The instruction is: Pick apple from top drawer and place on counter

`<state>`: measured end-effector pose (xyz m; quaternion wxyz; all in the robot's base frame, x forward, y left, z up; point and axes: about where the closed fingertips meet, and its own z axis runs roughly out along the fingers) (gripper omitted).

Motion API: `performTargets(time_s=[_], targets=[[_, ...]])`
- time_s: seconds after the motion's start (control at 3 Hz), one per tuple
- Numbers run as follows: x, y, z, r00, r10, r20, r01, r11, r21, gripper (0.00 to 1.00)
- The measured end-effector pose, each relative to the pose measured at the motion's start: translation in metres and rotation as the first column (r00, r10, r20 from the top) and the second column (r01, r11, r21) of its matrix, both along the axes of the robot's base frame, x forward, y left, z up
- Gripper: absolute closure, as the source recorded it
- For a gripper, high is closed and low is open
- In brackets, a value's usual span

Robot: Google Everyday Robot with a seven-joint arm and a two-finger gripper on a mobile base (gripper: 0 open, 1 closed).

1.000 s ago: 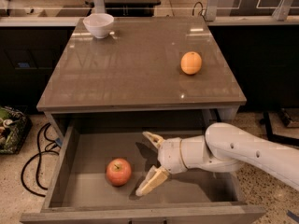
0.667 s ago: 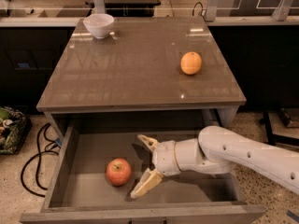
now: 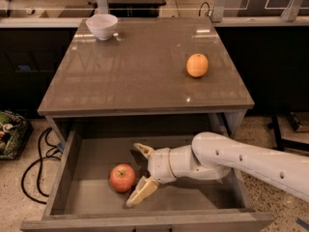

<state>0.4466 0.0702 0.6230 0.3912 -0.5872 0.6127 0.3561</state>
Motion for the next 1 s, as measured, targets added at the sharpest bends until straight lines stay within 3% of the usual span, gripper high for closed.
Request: performTargets(time_s=[0.33,1.0], targets=[[0.0015,0.0042,-0.002,0.9999,0.01,-0.007,-0.01,1.0,-0.003,0.0],[0.0021,0.0128,-0.0025,0.9993,0.035,-0.009,-0.035,0.999,-0.004,0.41]])
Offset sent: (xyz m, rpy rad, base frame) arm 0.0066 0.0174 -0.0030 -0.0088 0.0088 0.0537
